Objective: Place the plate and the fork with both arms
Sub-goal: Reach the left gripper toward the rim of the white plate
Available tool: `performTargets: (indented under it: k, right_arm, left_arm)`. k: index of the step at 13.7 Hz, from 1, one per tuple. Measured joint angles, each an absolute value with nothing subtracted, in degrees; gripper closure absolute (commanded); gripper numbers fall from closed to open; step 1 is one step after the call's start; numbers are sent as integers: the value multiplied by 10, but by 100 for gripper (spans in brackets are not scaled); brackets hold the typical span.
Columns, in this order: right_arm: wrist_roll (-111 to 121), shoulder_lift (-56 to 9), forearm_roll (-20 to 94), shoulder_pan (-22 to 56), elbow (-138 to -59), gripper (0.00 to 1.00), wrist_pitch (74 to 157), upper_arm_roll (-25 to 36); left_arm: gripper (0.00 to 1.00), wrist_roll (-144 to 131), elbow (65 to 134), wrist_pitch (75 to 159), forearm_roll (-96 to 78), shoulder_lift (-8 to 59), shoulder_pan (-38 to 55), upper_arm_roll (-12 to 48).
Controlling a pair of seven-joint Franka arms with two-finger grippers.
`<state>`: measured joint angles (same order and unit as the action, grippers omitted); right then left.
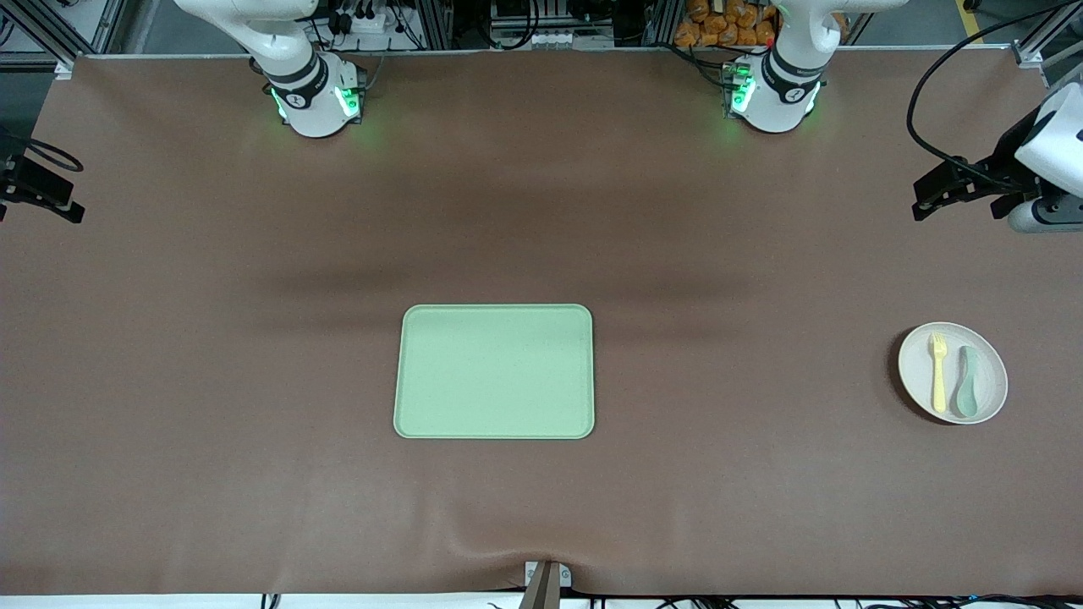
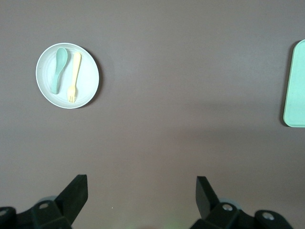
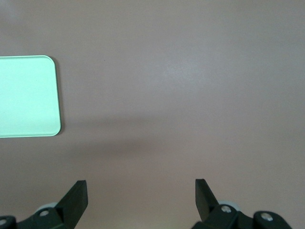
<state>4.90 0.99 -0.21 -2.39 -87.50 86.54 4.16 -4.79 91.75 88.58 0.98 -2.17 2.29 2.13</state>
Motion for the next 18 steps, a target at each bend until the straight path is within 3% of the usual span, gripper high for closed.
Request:
performTargets:
  k: [10, 14, 18]
  right_arm:
    - [49, 10, -2, -24, -875, 0, 865, 42]
    - [49, 10, -2, -24, -875, 0, 865, 42]
    - [49, 10, -2, -24, -875, 0, 865, 42]
  left_arm:
    - [0, -48, 916, 895, -8, 19, -10, 20]
    - [0, -38, 916, 940, -8, 60, -25, 18]
    - [0, 58, 894, 972, -47, 130, -96, 14]
